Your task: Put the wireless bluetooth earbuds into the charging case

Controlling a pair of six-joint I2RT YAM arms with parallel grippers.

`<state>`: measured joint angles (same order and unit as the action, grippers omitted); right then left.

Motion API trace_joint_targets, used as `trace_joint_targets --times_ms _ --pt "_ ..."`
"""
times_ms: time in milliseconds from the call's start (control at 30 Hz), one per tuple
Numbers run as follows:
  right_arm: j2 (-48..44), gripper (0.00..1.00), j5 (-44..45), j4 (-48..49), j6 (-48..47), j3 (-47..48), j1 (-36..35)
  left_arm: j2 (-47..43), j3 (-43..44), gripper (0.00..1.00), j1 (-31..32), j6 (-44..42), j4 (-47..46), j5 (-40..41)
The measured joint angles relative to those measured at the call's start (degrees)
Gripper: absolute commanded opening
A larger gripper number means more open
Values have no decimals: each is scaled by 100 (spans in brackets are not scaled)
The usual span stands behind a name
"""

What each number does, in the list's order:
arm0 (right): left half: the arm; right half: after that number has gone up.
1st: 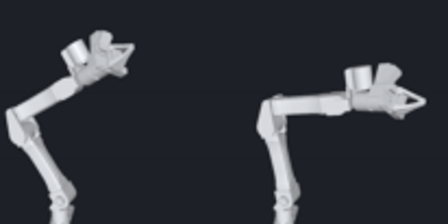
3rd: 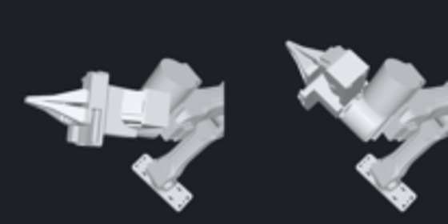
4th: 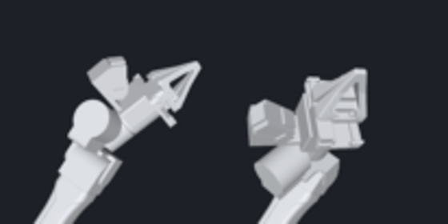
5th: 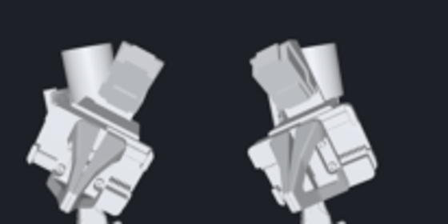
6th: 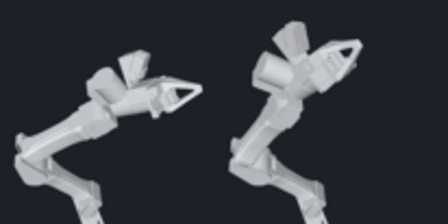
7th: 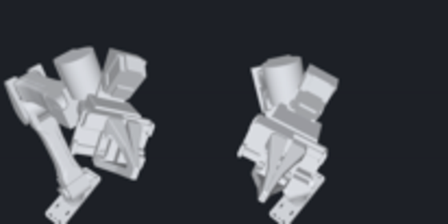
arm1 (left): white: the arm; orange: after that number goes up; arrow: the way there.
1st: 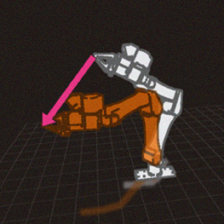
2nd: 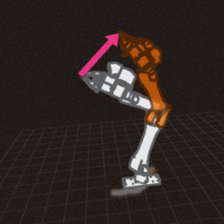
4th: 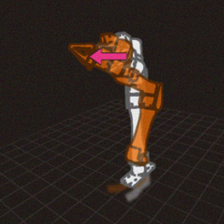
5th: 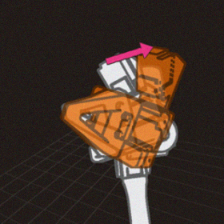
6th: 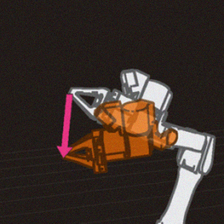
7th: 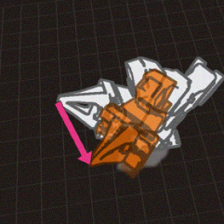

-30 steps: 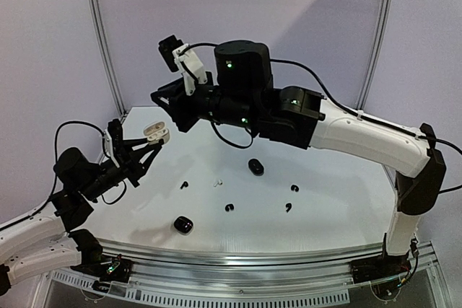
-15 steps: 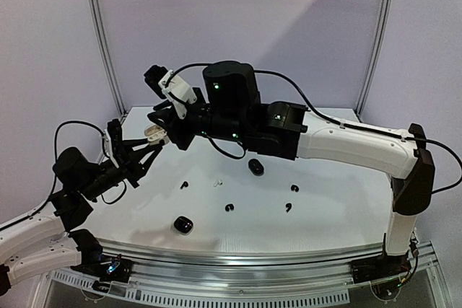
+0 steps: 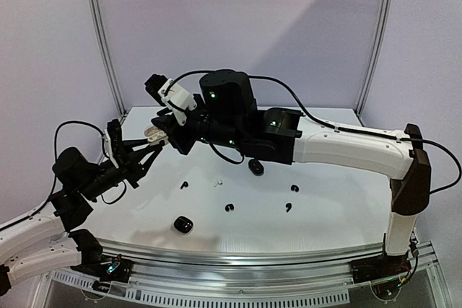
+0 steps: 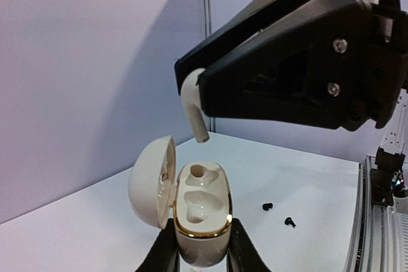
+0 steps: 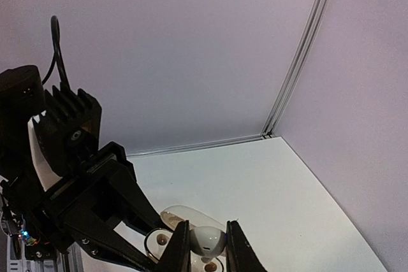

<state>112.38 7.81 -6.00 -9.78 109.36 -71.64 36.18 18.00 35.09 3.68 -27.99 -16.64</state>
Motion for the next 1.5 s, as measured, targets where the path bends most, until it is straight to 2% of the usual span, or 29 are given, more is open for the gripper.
trace_joint_targets --times_ms 967,1133,1500 --pt "31 0 245 138 -247 -358 -7 -28 9 0 0 247 140 -63" --pt "31 5 243 114 -334 -358 -11 -26 9 0 0 243 142 -63" --pt "35 8 275 81 -363 -358 -11 52 9 0 0 201 74 -57"
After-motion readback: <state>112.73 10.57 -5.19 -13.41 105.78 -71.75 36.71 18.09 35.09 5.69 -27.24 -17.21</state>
